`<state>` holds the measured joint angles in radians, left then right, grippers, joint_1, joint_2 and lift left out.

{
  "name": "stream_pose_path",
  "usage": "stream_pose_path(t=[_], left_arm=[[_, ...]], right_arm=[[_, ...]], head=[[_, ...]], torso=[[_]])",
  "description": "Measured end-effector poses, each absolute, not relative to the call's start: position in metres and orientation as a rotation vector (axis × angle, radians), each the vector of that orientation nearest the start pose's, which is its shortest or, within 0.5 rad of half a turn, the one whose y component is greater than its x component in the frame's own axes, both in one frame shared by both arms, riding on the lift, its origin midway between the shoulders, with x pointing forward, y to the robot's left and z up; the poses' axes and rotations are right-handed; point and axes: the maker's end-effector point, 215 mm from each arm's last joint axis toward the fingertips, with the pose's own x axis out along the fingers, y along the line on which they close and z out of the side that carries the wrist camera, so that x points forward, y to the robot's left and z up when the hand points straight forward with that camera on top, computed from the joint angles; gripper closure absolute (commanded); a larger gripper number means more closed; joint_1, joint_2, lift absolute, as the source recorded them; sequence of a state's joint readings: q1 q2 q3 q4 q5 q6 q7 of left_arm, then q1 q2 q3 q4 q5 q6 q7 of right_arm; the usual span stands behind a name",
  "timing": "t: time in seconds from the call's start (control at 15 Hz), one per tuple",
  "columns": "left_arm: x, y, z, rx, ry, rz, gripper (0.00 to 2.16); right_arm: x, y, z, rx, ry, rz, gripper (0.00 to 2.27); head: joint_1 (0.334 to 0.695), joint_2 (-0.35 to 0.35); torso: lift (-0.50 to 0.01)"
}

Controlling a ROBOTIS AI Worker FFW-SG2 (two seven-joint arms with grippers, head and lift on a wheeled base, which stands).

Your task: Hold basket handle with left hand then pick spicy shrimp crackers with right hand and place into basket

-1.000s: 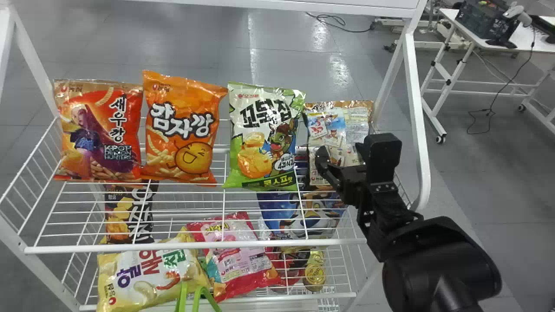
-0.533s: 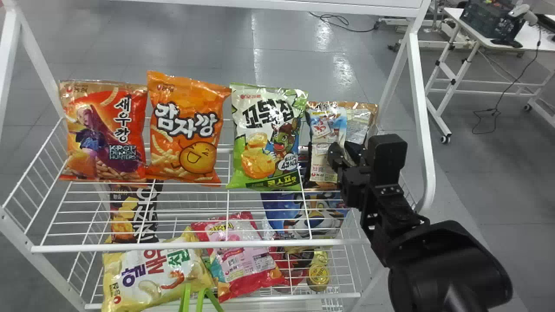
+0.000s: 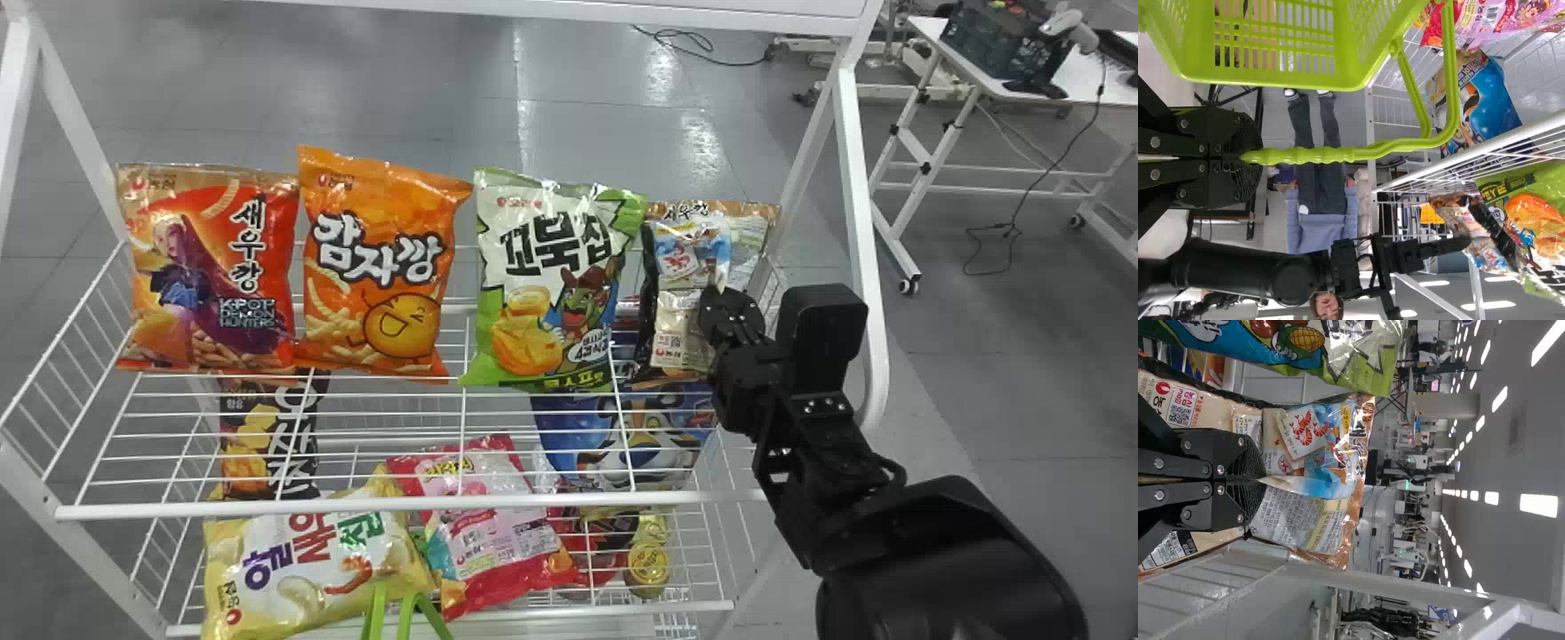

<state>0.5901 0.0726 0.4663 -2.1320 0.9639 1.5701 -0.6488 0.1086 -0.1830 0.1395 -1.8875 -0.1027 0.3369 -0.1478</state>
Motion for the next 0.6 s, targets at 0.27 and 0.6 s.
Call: stream_pose_path(t=[0.27, 0.6], left_arm=[[0.191, 0.120, -0.420, -1.148, 1.070, -0.766, 1.90], [0.186, 0.118, -0.417, -1.137, 1.074, -0.769, 1.90]], right_arm=[[0.550, -0.220, -0.331, -0.092, 0.133, 0.010, 1.90], [0.539, -0.218, -0.308, -0.078, 0.105, 0.015, 1.90]], head=[[0.695, -0.153], [0.695, -0.161]], torso=[[-0.037], [-0.037]])
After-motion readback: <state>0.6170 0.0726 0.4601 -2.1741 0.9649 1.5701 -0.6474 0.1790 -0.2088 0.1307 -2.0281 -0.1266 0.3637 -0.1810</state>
